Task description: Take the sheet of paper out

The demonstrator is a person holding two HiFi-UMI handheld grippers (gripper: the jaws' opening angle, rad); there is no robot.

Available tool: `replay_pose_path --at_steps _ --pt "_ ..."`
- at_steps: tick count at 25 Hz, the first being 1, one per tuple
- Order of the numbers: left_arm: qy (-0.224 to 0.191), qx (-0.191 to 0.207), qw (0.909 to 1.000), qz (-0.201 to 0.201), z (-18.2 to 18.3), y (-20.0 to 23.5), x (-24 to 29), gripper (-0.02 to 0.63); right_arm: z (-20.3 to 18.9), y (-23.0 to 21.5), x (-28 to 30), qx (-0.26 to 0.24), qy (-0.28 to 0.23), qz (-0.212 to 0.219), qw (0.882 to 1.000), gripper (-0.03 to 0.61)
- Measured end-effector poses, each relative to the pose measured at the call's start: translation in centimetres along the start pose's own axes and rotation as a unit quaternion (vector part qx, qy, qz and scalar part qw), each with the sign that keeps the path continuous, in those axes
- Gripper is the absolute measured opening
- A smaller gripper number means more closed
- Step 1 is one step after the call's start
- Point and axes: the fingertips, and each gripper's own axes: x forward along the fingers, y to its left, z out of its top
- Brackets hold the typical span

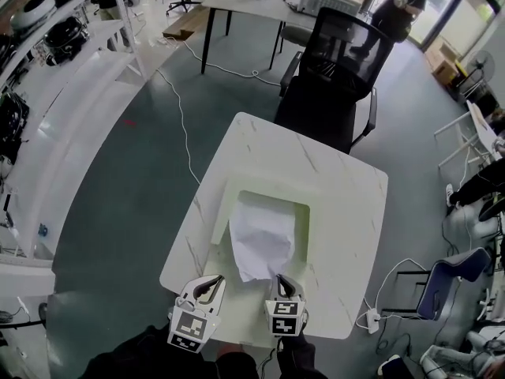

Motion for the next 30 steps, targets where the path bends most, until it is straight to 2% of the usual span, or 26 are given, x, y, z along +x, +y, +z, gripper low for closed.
replay_pose_path --at_steps 9,17,25,30 --pt "-0.034 0.026 0.9988 -0.024 2.4 -2.2 -4.2 0.026 1.2 0.2 -6.2 0.013 -0.040 -0.046 0.998 0.017" --pt "-0.075 0.057 0.9947 -0.042 5.0 -3.9 -9.7 0.026 3.3 1.5 -13.5 0.021 -0.096 -0.086 0.991 0.017" --pt "-0.106 0.079 0.9896 -0.056 6.8 -4.4 -15.2 0.026 5.3 3.0 -22.7 0.043 -0.175 -0.135 0.974 0.017" --pt "-0.125 0.101 0.9840 -0.076 7.6 -5.3 -17.9 0.026 4.3 3.8 -28.4 0.066 -0.216 -0.175 0.958 0.017"
